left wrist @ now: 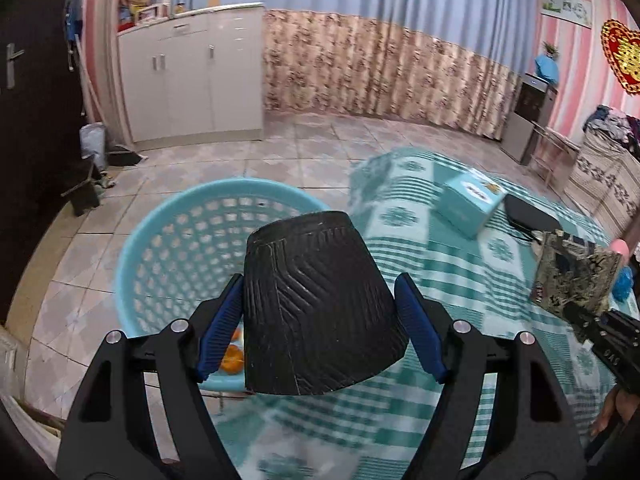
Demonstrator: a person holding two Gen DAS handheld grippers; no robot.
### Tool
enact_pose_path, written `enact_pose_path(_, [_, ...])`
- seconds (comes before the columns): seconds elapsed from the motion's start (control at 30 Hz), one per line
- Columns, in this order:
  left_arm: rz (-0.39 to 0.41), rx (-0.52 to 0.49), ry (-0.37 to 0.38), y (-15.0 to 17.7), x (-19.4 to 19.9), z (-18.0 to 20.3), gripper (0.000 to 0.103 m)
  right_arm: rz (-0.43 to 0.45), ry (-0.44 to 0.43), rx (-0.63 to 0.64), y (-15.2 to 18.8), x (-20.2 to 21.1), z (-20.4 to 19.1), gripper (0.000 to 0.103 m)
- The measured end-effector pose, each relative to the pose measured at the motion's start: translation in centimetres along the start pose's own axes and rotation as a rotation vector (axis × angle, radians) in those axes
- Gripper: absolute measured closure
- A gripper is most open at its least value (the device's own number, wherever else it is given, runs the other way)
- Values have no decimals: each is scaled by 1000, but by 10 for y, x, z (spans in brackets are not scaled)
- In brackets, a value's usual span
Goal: Collect trash
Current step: 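Carry the black cup and snack bag over the basket and release both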
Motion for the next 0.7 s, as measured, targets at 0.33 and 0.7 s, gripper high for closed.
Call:
enact_pose_path(0.33, [31,44,-62,-19,-14,-46,29,67,-31,46,-37,2,-31,94])
enact_pose_path(0.7, [40,47,-121,-44,-61,-80,29,63,-138,105,-77,-42,-89,94])
Point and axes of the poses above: each gripper's, at about its wrist camera, not at the fingertips, and x roughly against the way its jaws point, z to its right, y to its underside, the point moved 8 cm from there along -x, roughly the way its jaws point, and after that the axes turned 15 degrees about -y, right-handed, at the moved point
